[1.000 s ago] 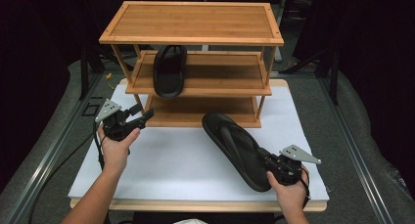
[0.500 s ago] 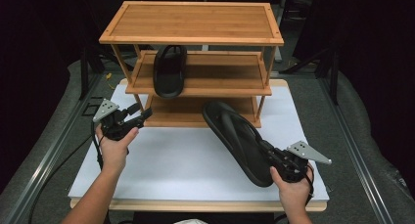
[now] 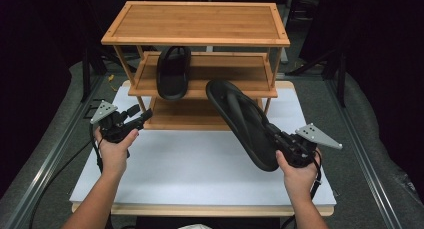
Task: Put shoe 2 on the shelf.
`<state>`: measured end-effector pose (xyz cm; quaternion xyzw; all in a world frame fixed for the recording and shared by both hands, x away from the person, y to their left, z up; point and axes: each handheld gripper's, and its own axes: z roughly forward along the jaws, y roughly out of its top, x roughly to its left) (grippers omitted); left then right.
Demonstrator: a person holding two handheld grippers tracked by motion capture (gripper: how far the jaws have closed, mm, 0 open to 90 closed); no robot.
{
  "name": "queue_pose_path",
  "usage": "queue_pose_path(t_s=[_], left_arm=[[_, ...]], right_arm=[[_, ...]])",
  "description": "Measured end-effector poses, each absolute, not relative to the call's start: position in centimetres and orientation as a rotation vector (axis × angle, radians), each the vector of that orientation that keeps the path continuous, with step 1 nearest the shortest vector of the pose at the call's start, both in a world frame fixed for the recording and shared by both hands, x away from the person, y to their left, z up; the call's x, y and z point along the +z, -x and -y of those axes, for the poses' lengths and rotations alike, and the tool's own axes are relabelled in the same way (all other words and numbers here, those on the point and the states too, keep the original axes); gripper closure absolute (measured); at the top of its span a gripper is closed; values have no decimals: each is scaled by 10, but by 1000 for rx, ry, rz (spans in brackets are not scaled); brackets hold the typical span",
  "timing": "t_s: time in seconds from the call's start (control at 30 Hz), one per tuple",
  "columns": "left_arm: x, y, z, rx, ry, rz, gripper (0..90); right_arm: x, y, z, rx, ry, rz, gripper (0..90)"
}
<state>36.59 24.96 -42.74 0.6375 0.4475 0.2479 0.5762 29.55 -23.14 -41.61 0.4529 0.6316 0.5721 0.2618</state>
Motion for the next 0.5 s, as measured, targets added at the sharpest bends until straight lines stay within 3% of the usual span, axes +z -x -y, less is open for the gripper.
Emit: queue_pose_path(t_s=[0.5], left_arm=[[-427,-366,-252,579,-1489,-1055,432]], right_arm=[[-396,-340,217,1491,-1252,-1693,848]])
